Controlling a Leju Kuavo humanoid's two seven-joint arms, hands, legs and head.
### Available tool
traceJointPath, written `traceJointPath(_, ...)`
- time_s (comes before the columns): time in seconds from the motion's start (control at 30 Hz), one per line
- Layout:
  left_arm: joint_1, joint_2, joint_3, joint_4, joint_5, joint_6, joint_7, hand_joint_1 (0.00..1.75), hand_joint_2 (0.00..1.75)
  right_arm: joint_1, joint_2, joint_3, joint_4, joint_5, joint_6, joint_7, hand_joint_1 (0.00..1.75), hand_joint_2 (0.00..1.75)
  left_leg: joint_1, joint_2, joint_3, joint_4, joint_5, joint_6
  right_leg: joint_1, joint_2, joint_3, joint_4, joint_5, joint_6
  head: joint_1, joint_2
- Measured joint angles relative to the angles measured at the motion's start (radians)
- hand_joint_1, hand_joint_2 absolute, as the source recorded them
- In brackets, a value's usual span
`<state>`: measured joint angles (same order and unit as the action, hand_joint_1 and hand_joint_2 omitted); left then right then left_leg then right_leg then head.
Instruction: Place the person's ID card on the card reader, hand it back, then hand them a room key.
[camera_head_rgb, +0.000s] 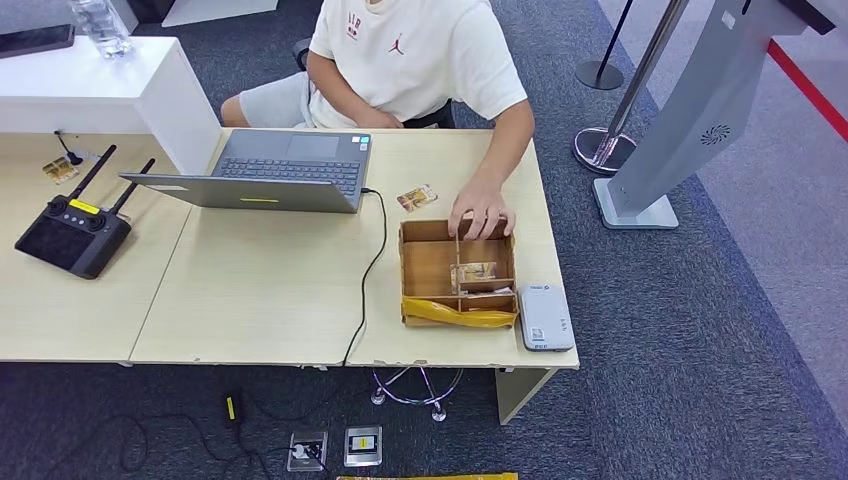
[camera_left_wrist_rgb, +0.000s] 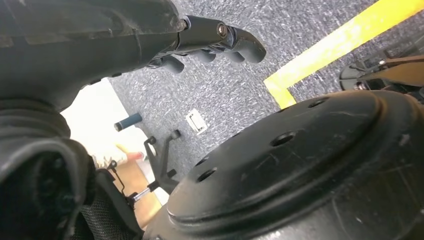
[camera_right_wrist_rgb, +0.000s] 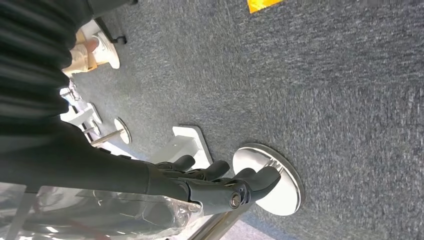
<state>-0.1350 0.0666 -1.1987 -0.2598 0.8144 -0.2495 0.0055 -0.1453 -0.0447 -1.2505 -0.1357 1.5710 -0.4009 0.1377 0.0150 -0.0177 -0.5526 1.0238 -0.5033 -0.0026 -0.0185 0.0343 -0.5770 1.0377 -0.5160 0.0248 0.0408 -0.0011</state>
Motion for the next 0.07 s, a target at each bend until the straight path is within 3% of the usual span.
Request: traceJointPath(0.07,0.0,0.0,-0.001,0.0,-0.001,0.0,0.004,0.0,0.0,-0.002,0.0,0.0,0.004,0.0,0.002,0.002,0.0,1.75,0.0,0.0,0.0,0.0,0.0,0.0,0.0,0.0,0.0,0.0,0.0,0.0,0.0,0.0)
